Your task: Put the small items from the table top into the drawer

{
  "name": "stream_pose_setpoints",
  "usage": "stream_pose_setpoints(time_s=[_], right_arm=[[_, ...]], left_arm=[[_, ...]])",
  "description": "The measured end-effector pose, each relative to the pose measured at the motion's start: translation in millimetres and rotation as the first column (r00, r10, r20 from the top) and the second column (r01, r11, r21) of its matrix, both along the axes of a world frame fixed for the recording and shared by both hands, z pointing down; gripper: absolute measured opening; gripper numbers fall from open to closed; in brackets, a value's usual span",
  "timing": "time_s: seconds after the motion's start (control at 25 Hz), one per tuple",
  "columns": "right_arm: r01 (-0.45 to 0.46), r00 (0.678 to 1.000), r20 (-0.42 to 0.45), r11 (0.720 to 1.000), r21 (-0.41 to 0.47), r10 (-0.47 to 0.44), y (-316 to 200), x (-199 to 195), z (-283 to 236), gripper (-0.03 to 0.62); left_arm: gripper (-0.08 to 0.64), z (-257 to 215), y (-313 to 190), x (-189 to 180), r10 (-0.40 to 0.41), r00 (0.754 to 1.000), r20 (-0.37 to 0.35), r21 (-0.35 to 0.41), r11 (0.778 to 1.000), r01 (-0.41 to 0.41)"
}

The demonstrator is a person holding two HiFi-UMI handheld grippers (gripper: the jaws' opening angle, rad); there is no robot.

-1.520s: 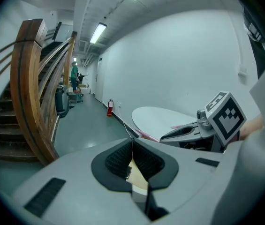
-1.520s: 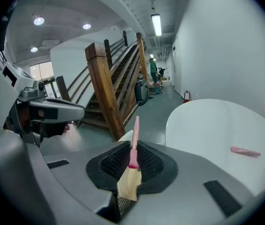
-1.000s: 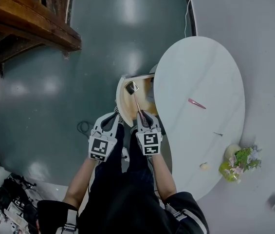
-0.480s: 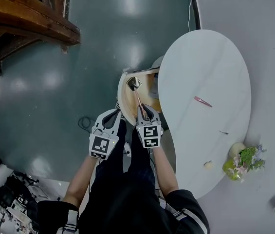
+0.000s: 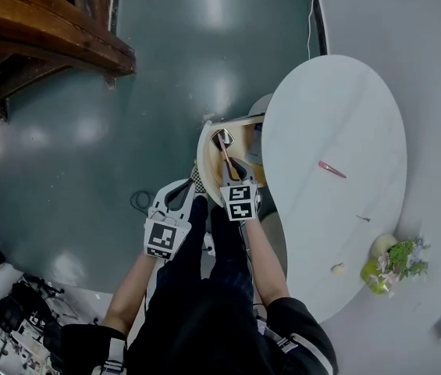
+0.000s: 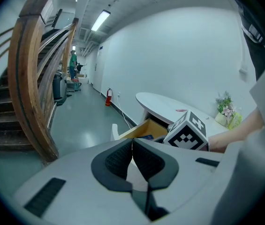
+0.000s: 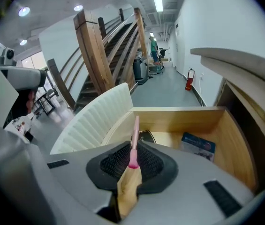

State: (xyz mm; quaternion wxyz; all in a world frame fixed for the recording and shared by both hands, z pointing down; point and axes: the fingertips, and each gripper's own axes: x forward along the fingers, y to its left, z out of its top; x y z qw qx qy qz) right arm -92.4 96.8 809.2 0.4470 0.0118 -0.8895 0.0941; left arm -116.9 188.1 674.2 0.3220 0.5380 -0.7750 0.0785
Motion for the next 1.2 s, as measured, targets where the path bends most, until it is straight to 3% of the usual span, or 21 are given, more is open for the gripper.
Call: stream_pose_setpoints(time_s=[0.64,1.12,1.2], right_arm=[[0.033,0.991,-0.127,0.999,-0.03,-0.036,1,-17,55,0.063],[0.04,0.99,-0.132,0.998,-0.057,-0.047,5,-21,58,0.068],[0.041,0.991,-0.123,0.997,-0.066,-0.048,6,-20,56,0.112]], left_arm=[[0.021,-4,4,-7,-0.029,1.0,0.005,-0.001,1.0,0.029],[0.021,-6,8,-10,-0.045,0.999,0.004,0.002,0.999,0.045],[0.021,-6,8,-9,-0.044,0.999,0.003,0.002,0.999,0.044]])
